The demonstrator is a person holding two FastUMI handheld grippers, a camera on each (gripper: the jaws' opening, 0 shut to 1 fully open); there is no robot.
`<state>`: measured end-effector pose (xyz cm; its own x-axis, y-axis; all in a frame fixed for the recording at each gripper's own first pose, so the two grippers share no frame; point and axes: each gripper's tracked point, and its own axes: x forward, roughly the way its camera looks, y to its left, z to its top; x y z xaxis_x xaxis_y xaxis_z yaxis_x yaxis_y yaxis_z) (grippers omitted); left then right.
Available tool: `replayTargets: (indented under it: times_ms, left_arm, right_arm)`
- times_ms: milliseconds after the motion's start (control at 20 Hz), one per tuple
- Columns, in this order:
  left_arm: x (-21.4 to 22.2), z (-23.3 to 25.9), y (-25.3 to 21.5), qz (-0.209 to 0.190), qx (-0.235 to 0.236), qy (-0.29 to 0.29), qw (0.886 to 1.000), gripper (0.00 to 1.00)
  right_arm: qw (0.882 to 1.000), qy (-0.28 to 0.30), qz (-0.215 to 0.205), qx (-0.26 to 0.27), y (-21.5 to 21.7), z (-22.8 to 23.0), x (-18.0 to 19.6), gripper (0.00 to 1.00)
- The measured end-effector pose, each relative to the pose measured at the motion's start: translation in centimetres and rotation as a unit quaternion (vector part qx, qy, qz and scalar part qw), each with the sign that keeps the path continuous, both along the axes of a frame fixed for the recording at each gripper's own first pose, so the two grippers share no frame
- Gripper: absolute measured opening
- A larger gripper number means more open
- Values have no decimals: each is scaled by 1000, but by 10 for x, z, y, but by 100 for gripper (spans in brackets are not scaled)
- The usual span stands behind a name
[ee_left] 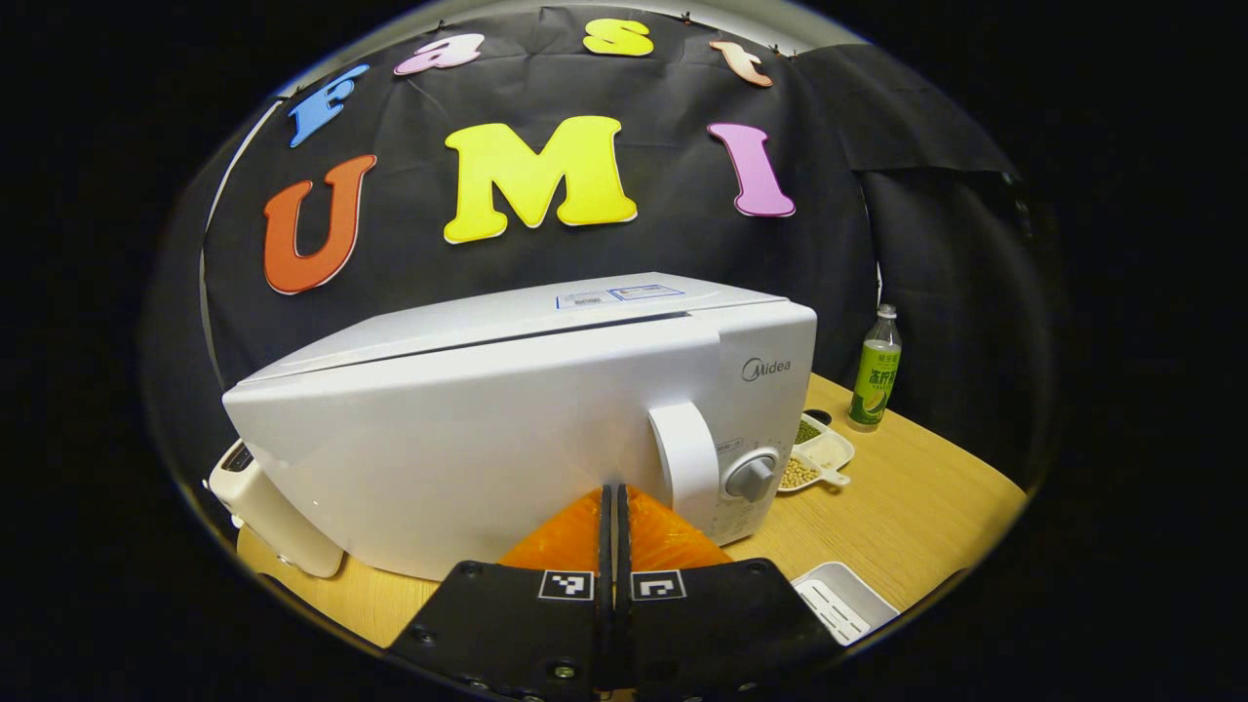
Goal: Open the microwave oven with the left hand, put the food in, and close the microwave oven.
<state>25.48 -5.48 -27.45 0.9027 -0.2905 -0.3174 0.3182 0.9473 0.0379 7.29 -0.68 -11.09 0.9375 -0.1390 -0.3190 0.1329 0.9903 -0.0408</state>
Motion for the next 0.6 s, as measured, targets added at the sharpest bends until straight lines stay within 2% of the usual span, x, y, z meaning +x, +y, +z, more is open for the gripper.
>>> replayTargets:
  times_ms: [150, 250, 300, 400, 450, 500, 600]
  left_arm:
    - [3, 3, 1, 10, -6, -1, 1000, 0]
    - [12, -1, -4, 23, -22, 21, 999, 0]
    - [2, 2, -3, 34, -35, 19, 999, 0]
    - [13, -4, -2, 38, -34, 20, 999, 0]
    - [14, -1, -3, 42, -39, 17, 998, 10]
    - [12, -3, -2, 44, -41, 23, 998, 0]
    - [12, -3, -2, 44, -43, 25, 998, 0]
  right_arm:
    - [1000, -3, 5, -6, 4, 3, 1, 100]
    - [1000, 0, 10, -2, 9, 6, 1, 100]
    - [1000, -2, 13, -3, 13, 9, 2, 100]
    - [1000, -8, 19, -10, 18, 14, 3, 100]
    - [1000, -7, 23, -11, 21, 15, 3, 100]
    - [1000, -7, 27, -13, 24, 15, 4, 100]
    - [999, -12, 32, -15, 28, 18, 7, 100]
